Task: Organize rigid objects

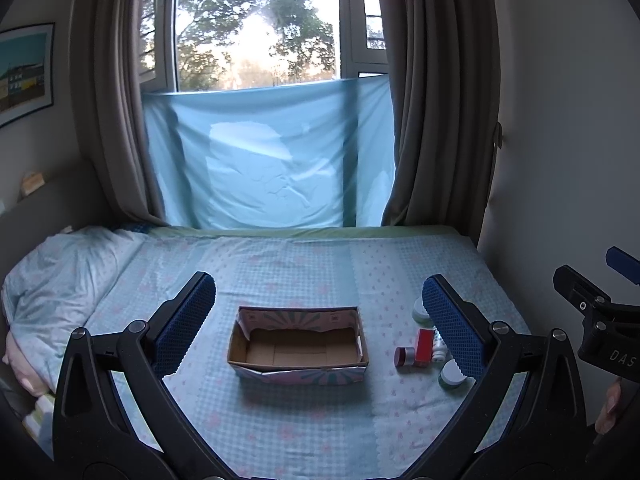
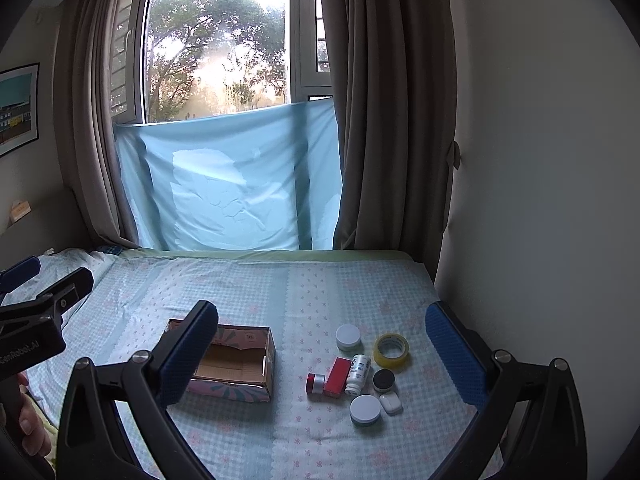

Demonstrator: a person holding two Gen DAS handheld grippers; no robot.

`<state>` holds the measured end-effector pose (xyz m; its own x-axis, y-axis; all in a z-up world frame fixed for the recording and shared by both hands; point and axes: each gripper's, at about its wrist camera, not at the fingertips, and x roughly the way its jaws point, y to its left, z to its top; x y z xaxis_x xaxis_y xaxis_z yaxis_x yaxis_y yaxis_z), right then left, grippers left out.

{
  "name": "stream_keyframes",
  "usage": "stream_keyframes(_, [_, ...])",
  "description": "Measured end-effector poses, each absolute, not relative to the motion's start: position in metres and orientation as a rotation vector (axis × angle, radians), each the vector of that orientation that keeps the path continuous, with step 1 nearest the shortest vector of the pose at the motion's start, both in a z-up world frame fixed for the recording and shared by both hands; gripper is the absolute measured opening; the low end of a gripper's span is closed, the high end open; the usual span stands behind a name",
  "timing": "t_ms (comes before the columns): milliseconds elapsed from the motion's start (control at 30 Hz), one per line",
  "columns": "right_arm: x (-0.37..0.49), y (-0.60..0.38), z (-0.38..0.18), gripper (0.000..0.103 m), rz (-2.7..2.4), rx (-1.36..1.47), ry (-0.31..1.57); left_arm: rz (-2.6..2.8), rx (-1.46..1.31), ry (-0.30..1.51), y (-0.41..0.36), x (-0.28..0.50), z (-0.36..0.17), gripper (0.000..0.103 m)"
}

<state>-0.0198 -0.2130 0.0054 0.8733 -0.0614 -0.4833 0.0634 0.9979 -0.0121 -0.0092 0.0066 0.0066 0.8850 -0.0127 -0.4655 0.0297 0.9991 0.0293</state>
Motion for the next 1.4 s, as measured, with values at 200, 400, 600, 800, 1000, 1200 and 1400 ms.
stream_keyframes(200, [-0.019, -0.211, 0.005, 0.103, -0.065, 0.005, 0.505, -0.026, 0.033, 0.489, 0.009, -0.007, 0.005, 0.103])
stream_keyframes(400, [-0.017, -0.208, 0.005, 0.103, -0.067, 0.006, 0.502, -0.027, 0.025, 0.493, 0.011, -0.005, 0.004, 0.103])
stream_keyframes(600, [-0.014, -0.203, 0.004, 0.103, -0.073, 0.006, 0.499, -0.03, 0.023, 0.488, 0.013, -0.003, 0.004, 0.103])
stream_keyframes(800, [-0.01, -0.201, 0.004, 0.103, -0.072, 0.004, 0.491, -0.032, 0.025, 0.474, 0.013, -0.001, 0.002, 0.103])
stream_keyframes(1000, [-0.007, -0.201, -0.001, 0.103, -0.063, 0.008, 0.49, -0.046, 0.049, 0.5, 0.013, 0.01, -0.004, 0.103])
stream_keyframes(1200, [0.005, -0.212, -0.027, 0.103, -0.115, 0.044, 0.578, -0.14, 0.082, 0.634, 0.006, 0.052, -0.028, 0.103])
stream_keyframes(1400, [0.022, -0.234, -0.063, 0.103, -0.231, 0.089, 0.66, -0.269, 0.154, 0.731, -0.019, 0.106, -0.062, 0.103])
